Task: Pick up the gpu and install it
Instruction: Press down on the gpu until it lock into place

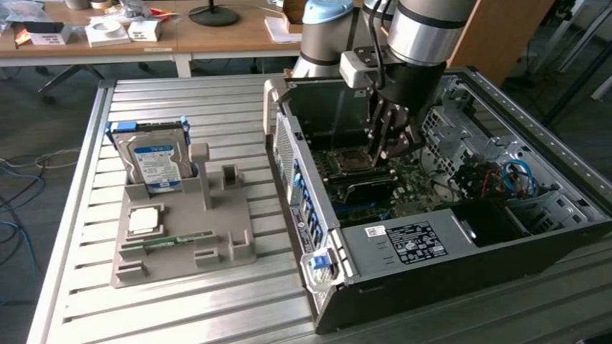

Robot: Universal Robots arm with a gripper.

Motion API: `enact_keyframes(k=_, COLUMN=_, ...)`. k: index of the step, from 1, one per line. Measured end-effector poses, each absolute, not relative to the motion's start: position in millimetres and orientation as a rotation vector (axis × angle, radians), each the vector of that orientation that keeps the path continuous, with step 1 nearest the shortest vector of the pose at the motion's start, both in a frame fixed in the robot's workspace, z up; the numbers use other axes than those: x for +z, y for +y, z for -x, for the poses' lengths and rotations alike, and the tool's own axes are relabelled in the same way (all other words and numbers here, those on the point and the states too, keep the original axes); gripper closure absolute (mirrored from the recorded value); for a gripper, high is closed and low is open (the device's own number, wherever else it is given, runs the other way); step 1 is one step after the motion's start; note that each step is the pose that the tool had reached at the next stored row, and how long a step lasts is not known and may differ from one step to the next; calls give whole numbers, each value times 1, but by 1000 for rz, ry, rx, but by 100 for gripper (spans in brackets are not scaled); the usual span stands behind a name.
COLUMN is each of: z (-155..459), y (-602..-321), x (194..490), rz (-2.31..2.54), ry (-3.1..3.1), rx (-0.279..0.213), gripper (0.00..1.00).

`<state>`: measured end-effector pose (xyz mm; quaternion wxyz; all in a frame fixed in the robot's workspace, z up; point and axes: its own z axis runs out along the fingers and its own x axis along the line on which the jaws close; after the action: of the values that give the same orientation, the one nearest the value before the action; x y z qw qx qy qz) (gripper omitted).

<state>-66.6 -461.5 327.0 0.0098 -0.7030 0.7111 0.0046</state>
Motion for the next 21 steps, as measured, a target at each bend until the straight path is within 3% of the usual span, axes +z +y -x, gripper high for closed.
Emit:
enact_keyframes(k=5, z=67, y=-461, x=327, rz=2195, ry=2220, rx=14, gripper=68)
enact_keyframes(k=7, z=67, y=-461, x=327, rz=2195, ry=2220, rx=14, gripper=80)
enact_keyframes(k=8, z=67, y=-461, x=327, rz=2195, ry=2220, rx=15, gripper=80)
enact_keyframes(k=10, z=67, y=-461, x=327, rz=2195, ry=2220, rx=14, gripper=89)
enact_keyframes(k=21, z=67, y=-461, x=326, rz=2195, ry=2220, rx=14, gripper=89)
